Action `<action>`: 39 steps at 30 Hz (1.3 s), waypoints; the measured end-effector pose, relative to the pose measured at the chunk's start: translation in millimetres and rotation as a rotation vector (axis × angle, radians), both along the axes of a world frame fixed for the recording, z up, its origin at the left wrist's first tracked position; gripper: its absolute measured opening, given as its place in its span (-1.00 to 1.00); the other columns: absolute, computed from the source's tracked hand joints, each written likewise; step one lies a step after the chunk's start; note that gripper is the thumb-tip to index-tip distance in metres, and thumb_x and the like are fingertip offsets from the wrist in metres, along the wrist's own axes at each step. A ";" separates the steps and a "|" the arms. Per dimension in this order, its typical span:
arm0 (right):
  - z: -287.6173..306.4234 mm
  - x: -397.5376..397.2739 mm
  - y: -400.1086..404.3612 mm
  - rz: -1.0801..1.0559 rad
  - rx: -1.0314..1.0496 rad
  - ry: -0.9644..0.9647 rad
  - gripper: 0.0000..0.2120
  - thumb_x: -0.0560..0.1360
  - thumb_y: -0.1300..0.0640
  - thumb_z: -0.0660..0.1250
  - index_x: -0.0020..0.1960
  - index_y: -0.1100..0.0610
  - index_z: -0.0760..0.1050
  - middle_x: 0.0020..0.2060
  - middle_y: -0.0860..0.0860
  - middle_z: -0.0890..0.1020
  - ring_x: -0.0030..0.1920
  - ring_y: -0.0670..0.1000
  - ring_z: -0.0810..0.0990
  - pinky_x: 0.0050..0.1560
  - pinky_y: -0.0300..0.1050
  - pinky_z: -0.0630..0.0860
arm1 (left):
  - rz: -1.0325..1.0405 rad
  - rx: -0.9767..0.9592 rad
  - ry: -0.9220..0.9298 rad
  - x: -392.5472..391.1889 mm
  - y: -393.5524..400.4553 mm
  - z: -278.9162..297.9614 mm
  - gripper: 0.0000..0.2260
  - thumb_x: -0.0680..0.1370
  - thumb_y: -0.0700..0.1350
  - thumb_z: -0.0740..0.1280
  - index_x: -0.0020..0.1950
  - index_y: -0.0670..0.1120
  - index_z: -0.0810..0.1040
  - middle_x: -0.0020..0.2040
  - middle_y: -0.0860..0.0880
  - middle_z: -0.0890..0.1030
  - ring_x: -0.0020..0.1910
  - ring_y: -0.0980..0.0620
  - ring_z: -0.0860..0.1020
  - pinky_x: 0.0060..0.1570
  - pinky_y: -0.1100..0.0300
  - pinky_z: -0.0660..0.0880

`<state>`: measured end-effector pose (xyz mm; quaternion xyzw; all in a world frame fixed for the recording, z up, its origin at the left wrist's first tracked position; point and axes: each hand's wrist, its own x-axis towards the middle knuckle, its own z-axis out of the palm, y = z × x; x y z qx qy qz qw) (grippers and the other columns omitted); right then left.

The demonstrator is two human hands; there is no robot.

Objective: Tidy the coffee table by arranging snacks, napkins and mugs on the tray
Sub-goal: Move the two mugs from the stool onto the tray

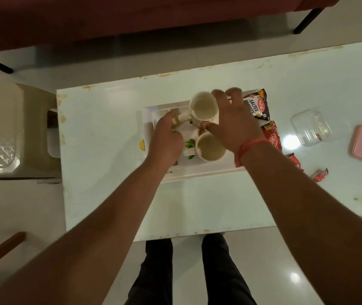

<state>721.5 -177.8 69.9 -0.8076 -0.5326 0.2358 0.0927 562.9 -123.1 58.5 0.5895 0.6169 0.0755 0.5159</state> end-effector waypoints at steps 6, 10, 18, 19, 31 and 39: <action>-9.5 7.0 51.4 0.221 -0.236 0.041 -0.23 0.47 0.16 0.42 0.57 -0.01 0.11 0.51 0.16 0.13 0.39 0.33 0.37 0.35 0.15 0.42 | -0.225 -0.126 0.183 17.3 24.8 -3.6 -0.54 0.57 -0.33 0.10 0.45 -0.08 0.42 0.28 -0.06 0.54 0.14 -0.05 0.52 0.01 0.21 0.41; -18.0 6.9 49.3 0.238 -0.185 -0.036 -0.36 0.48 0.23 0.39 0.51 0.11 0.25 0.38 0.19 0.30 0.24 0.29 0.50 0.17 0.03 0.49 | -0.267 -0.134 0.212 21.2 28.7 -9.5 -0.51 0.59 -0.31 0.10 0.53 -0.09 0.32 0.40 -0.15 0.48 0.29 -0.14 0.50 0.16 0.11 0.49; -26.8 5.8 46.0 0.164 -0.178 0.000 -0.27 0.42 0.15 0.46 0.50 0.06 0.21 0.34 0.19 0.30 0.14 0.32 0.56 0.13 0.06 0.53 | -0.304 -0.123 0.235 23.7 29.4 -10.3 -0.46 0.62 -0.29 0.08 0.61 -0.07 0.14 0.51 -0.13 0.36 0.40 -0.14 0.42 0.36 0.01 0.42; -26.3 5.8 45.5 0.164 -0.179 0.004 -0.27 0.43 0.16 0.45 0.51 0.06 0.20 0.35 0.19 0.30 0.16 0.32 0.56 0.13 0.06 0.52 | -0.305 -0.124 0.235 23.3 29.8 -10.1 -0.46 0.62 -0.29 0.09 0.61 -0.07 0.14 0.52 -0.13 0.35 0.41 -0.14 0.42 0.36 0.02 0.42; -33.4 14.0 -32.5 -0.046 0.046 -0.090 -0.38 0.57 -0.08 0.26 0.55 0.10 0.18 0.48 0.22 0.30 0.48 0.27 0.27 0.43 0.25 0.32 | -0.605 0.522 0.187 5.7 3.6 -3.7 -0.53 0.63 -0.10 0.23 0.53 -0.13 0.29 0.53 -0.11 0.35 0.51 -0.10 0.32 0.44 0.03 0.31; -46.9 52.0 -82.3 -0.113 0.162 -0.075 -0.43 0.55 0.00 0.29 0.50 0.15 0.29 0.44 0.19 0.40 0.44 0.22 0.36 0.41 0.17 0.35 | -0.942 0.798 0.163 71.3 -43.5 0.0 -0.47 0.60 0.03 0.16 0.51 -0.20 0.33 0.51 -0.20 0.37 0.54 -0.16 0.25 0.54 -0.04 0.17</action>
